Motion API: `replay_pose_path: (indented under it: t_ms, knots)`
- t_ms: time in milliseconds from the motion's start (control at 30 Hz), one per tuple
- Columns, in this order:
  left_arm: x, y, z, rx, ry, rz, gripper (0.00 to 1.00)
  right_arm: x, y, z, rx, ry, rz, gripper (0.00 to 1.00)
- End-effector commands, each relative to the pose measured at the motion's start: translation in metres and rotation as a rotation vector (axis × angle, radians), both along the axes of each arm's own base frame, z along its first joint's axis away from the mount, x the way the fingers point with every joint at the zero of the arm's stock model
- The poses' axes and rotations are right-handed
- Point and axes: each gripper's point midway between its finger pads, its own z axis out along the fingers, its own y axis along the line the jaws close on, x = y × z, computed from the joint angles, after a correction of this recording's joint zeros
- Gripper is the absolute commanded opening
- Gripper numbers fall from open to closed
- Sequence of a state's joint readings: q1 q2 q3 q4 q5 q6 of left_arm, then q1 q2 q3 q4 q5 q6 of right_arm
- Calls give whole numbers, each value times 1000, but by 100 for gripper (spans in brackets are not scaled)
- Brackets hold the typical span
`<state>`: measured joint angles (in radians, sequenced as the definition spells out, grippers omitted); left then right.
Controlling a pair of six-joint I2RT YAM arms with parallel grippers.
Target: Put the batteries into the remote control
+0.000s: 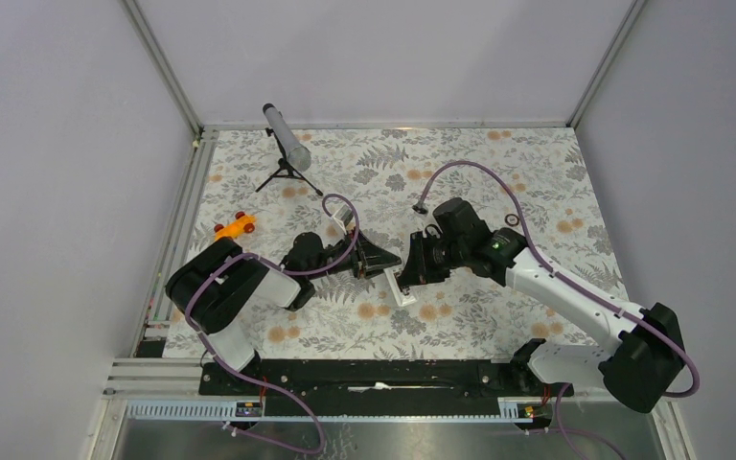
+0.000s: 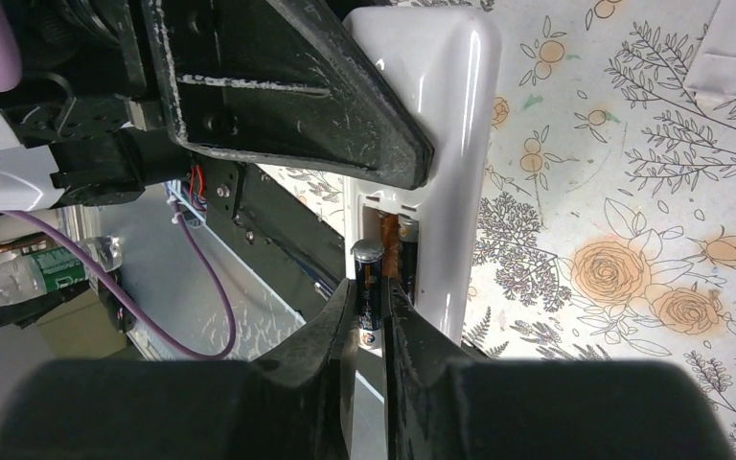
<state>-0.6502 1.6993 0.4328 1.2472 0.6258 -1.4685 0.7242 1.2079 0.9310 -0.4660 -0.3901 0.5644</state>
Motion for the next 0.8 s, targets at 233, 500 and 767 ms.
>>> replay_pose_path:
  t_ms: [233, 500, 767]
  knots:
    - [1, -5, 31, -85, -94, -15, 0, 7, 5, 8, -15, -33, 3, 23]
    - [2, -5, 30, -81, -90, -13, 0, 10, 6, 15, 0, -50, -12, 31]
    - [2, -5, 35, -97, -84, -11, 0, 14, 8, 41, 61, -95, -52, 40]
